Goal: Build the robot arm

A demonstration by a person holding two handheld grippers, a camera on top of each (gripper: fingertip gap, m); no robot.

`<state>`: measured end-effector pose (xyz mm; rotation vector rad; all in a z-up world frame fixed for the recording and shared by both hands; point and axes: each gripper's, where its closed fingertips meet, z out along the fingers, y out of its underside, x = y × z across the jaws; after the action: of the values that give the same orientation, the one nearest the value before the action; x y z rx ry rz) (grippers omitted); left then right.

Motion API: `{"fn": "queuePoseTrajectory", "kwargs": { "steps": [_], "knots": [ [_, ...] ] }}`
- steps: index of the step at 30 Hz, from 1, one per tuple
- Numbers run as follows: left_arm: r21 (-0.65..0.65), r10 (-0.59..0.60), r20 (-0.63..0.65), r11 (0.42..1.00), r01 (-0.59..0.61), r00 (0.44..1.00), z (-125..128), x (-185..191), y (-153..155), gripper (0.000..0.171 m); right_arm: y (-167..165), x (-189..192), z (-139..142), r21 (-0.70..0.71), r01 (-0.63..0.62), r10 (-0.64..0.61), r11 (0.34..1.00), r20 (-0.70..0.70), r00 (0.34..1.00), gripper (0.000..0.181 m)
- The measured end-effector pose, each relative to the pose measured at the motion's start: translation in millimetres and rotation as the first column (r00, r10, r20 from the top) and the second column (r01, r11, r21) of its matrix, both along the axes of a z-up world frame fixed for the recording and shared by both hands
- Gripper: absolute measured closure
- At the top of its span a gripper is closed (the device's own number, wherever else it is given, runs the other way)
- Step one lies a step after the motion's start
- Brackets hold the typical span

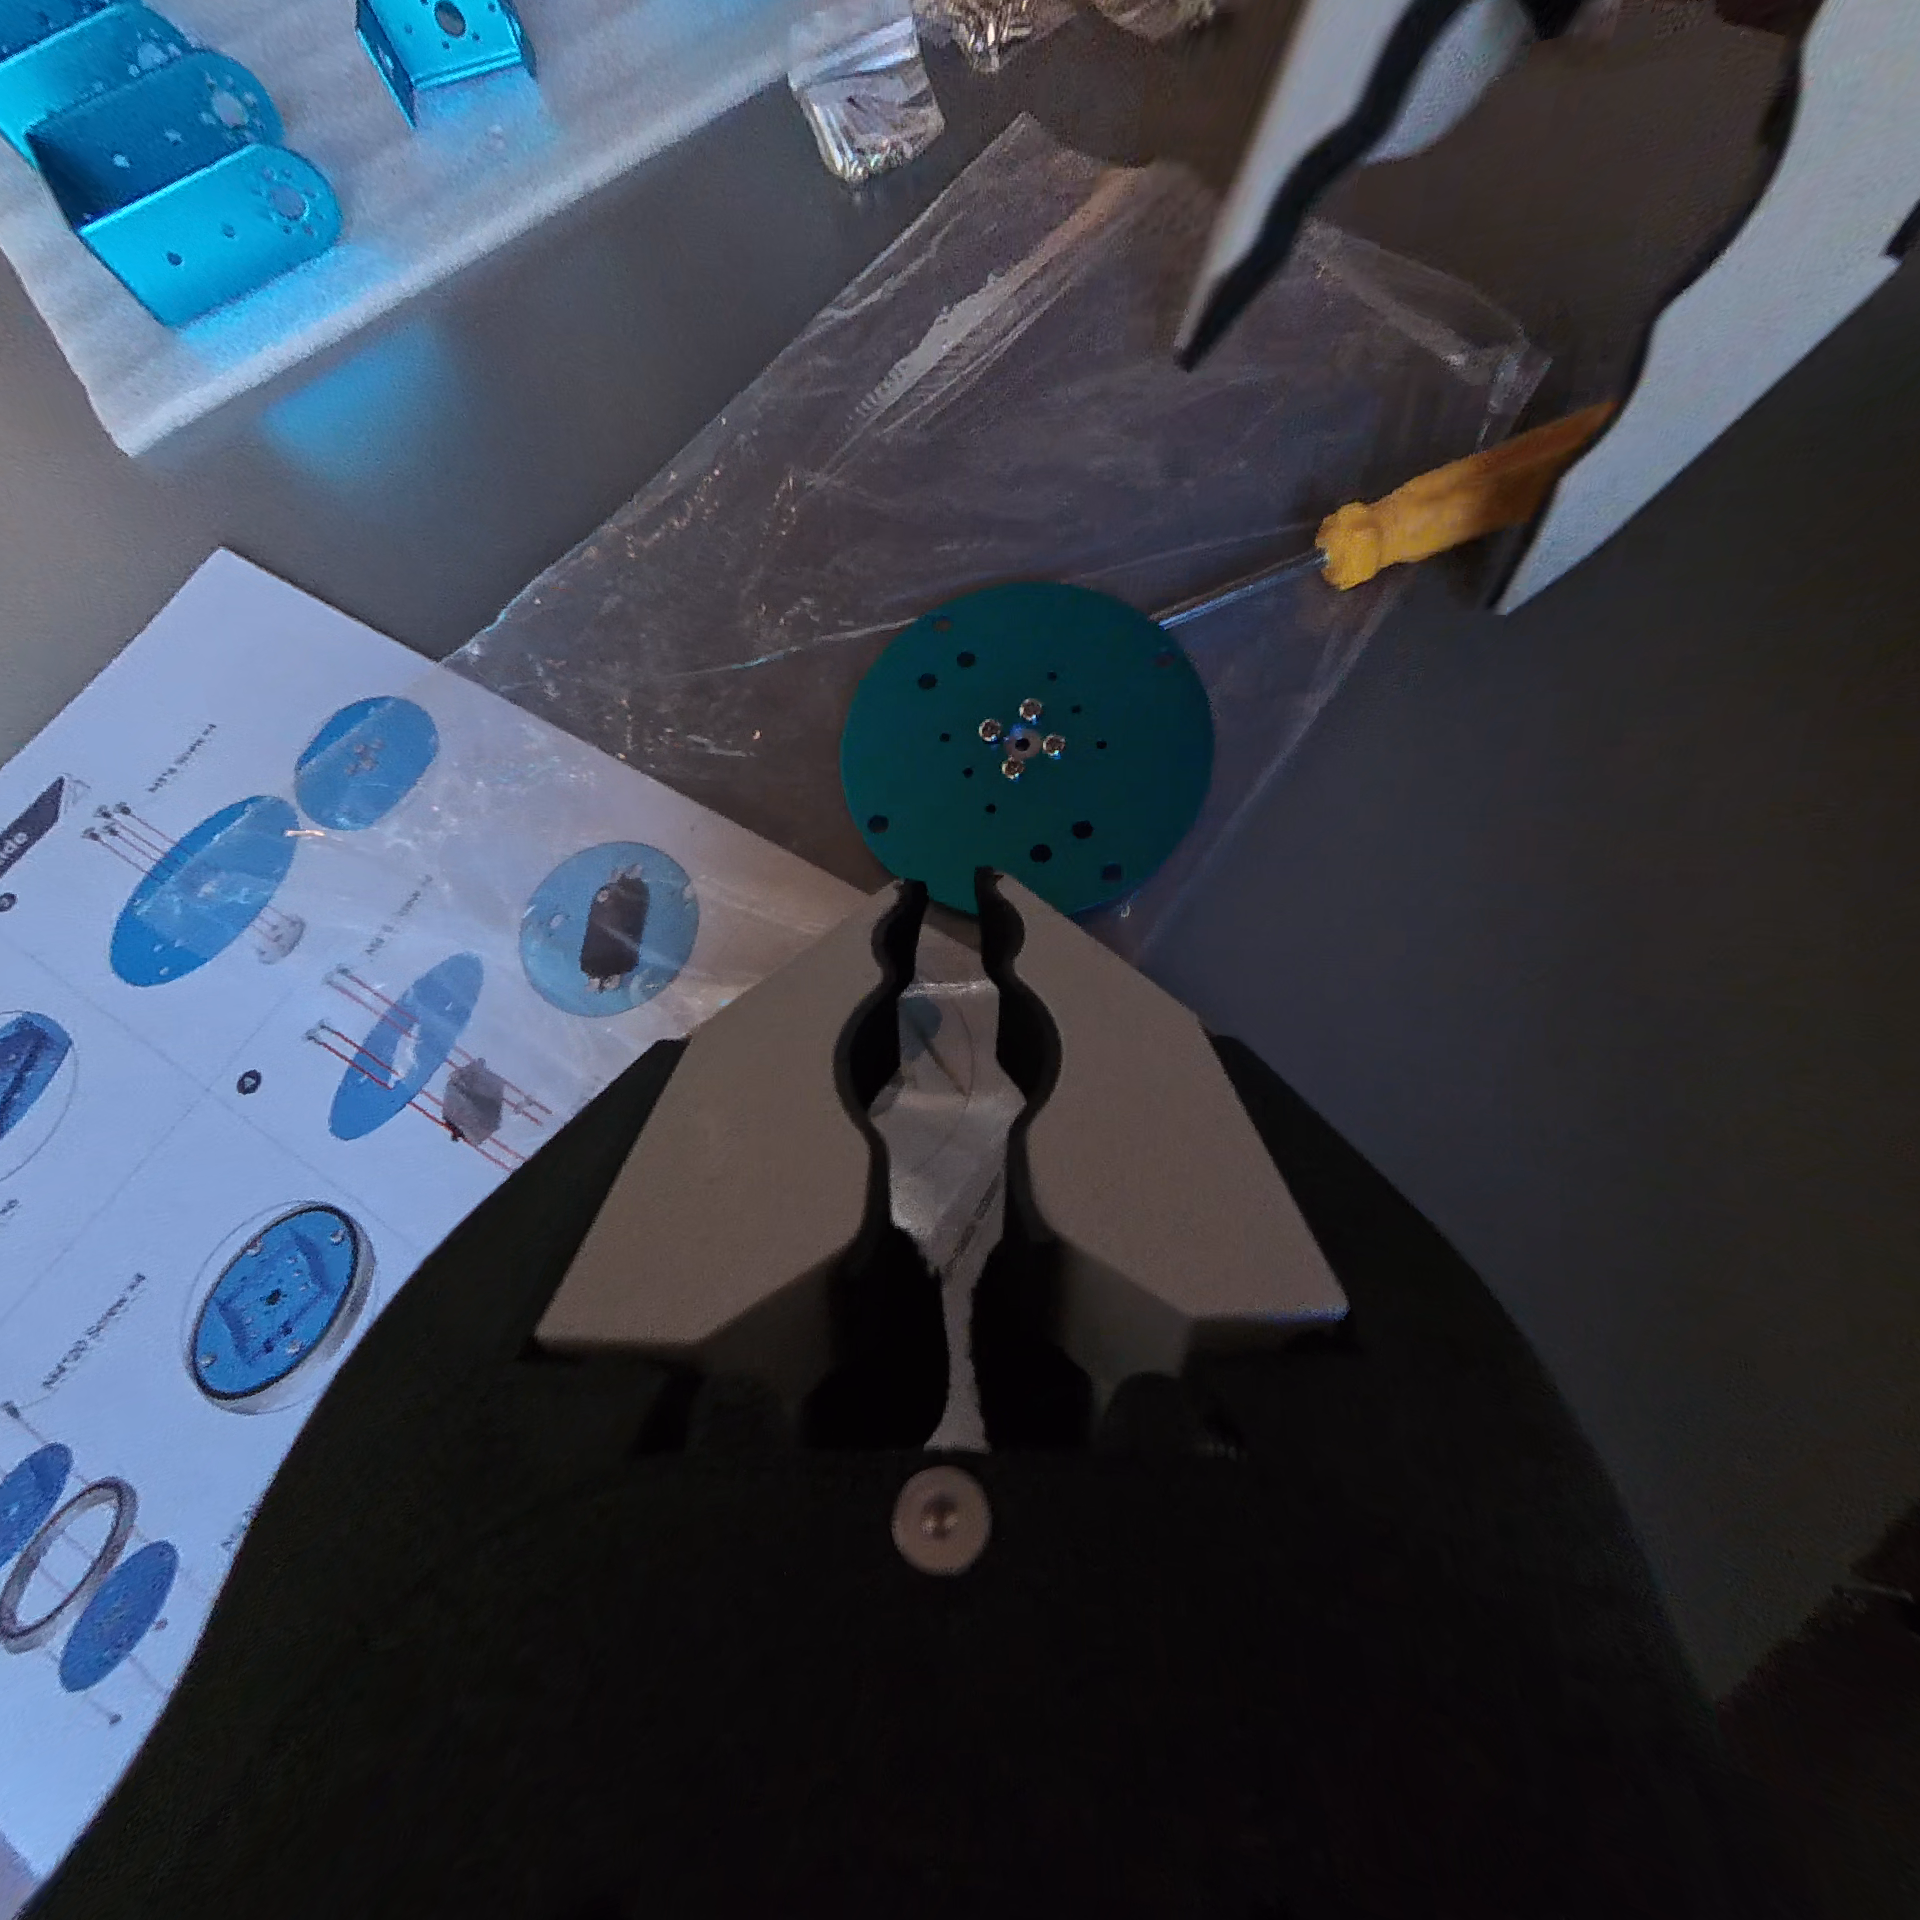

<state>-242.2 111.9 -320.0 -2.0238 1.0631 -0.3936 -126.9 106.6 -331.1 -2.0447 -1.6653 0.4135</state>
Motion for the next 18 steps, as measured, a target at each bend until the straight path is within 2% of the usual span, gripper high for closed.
{"fn": "queuePoseTrajectory", "kwargs": {
  "steps": [2, 5, 7, 10, 14, 18],
  "knots": [
    [0.007, -0.039, 0.026, 0.999, 0.039, 0.999, 6, 2, -1, 0.160, -13, 17, -1, 0.003, 0.095, -0.095, 0.995, -0.065, 0.993, 0.101],
    [0.016, -0.093, 0.020, 0.996, 0.093, 0.995, 12, 5, 4, 0.158, -26, 16, 1, -0.046, 0.177, -0.182, 0.983, -0.212, 0.960, 0.126],
    [0.030, -0.122, -0.017, 0.992, 0.122, 0.992, 16, 7, 9, 0.157, -25, 17, -4, -0.023, 0.202, -0.203, 0.979, -0.210, 0.956, 0.135],
    [0.071, -0.162, -0.059, 0.983, 0.166, 0.985, 28, 8, 14, 0.154, -24, 20, -4, 0.034, 0.206, -0.198, 0.978, -0.158, 0.967, 0.163],
    [0.150, -0.257, -0.096, 0.951, 0.269, 0.962, 50, 13, 13, 0.150, -19, 42, 7, 0.091, 0.221, -0.218, 0.971, -0.041, 0.975, 0.164],
    [0.203, -0.432, -0.104, 0.872, 0.444, 0.896, 69, 41, -8, 0.147, -14, 73, 57, 0.175, 0.126, -0.157, 0.976, 0.172, 0.973, 0.164]
  ]
}}
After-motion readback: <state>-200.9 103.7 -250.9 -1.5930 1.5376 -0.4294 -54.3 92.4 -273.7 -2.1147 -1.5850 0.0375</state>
